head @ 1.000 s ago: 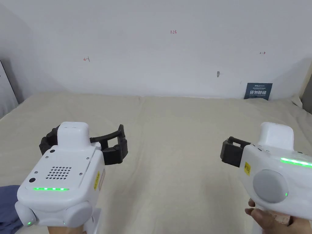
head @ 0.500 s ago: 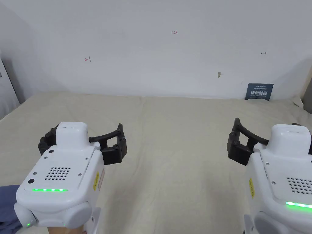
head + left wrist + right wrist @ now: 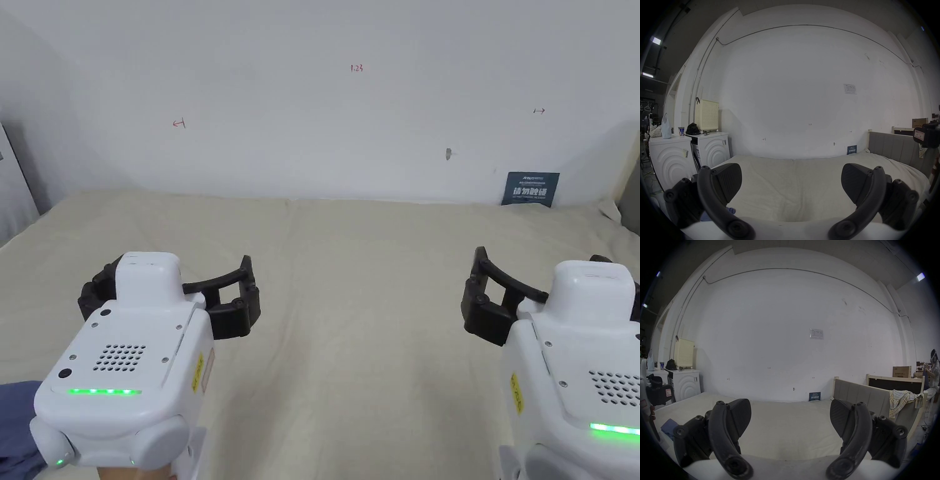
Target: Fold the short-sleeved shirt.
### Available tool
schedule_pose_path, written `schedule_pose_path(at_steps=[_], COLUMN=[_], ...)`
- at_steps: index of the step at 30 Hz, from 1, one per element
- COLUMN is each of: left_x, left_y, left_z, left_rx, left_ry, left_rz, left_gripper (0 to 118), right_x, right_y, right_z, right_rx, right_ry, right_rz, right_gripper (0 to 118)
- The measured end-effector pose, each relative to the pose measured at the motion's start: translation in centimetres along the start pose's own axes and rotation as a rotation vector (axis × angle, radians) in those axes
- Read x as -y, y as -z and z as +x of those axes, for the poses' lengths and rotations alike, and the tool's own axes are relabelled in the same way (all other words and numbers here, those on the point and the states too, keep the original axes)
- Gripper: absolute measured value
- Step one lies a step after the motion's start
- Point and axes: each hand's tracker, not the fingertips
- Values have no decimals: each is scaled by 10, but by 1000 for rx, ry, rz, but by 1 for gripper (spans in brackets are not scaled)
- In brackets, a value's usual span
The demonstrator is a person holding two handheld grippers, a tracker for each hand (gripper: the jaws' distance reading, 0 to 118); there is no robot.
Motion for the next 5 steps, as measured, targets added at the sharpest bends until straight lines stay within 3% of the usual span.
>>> schedule_pose_path(at_steps=[5], left_x=[0], left_y=[0], left_z=[0], left_rx=[-1], left_ry=[-1], left_rz=[0], left_gripper=[118], right_x=[0], right_y=[0], right_z=[0], right_rx=[-6], right_ry=[1], right_rz=[-3], right_gripper=[101])
